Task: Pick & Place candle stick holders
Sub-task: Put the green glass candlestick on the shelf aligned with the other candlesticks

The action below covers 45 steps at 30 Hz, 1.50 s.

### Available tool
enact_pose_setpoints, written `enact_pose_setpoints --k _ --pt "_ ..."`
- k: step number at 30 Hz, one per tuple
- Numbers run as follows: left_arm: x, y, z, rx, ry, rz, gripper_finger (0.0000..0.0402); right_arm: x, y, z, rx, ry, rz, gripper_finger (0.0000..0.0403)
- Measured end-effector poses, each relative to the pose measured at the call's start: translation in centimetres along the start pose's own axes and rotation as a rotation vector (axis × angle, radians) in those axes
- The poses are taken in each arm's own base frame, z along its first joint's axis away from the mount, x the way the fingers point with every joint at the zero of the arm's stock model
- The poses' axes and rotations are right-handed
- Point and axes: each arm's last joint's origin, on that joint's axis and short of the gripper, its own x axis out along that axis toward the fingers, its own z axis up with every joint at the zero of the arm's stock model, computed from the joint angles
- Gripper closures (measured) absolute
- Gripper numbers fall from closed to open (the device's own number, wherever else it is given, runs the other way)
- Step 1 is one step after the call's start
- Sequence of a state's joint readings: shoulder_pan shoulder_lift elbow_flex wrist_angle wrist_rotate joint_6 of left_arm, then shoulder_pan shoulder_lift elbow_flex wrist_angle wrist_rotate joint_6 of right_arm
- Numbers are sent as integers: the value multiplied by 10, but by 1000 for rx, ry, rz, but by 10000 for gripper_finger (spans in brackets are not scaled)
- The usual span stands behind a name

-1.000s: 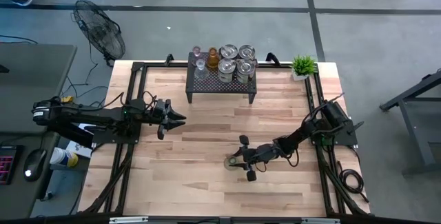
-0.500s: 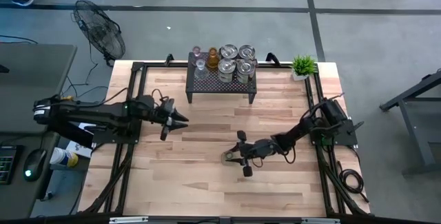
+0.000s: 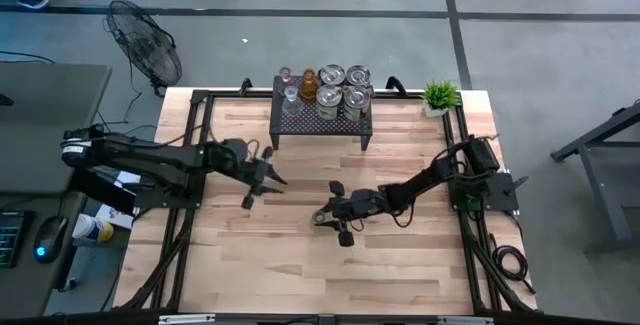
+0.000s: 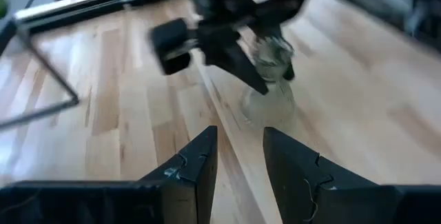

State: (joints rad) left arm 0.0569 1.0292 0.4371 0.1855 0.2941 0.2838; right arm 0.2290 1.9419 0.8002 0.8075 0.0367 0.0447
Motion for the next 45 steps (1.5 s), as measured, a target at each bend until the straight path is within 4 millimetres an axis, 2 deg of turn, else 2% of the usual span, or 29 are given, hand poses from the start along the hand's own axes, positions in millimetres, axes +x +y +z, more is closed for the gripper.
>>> enact_pose_setpoints --k 5,10,14,17,22,30,38,45 --pt "20 -7 21 204 103 3 286 4 -9 8 10 -16 26 285" --pt "38 -18 42 322 175 -19 286 5 -18 10 23 -12 53 285" --pt "53 -27 52 412 236 -30 286 5 -25 11 35 -12 50 285" --pt "62 -32 53 470 298 -11 286 5 -28 12 38 -15 57 284" --pt "76 -35 60 539 305 1 286 5 -29 12 41 -14 73 284" --pt "94 -35 60 601 331 -35 286 5 -30 11 47 2 69 284" --pt "106 -36 57 603 340 -99 286 5 -33 11 34 -3 61 284" --pt "107 -38 56 603 340 -116 286 5 -39 12 37 -11 50 284"
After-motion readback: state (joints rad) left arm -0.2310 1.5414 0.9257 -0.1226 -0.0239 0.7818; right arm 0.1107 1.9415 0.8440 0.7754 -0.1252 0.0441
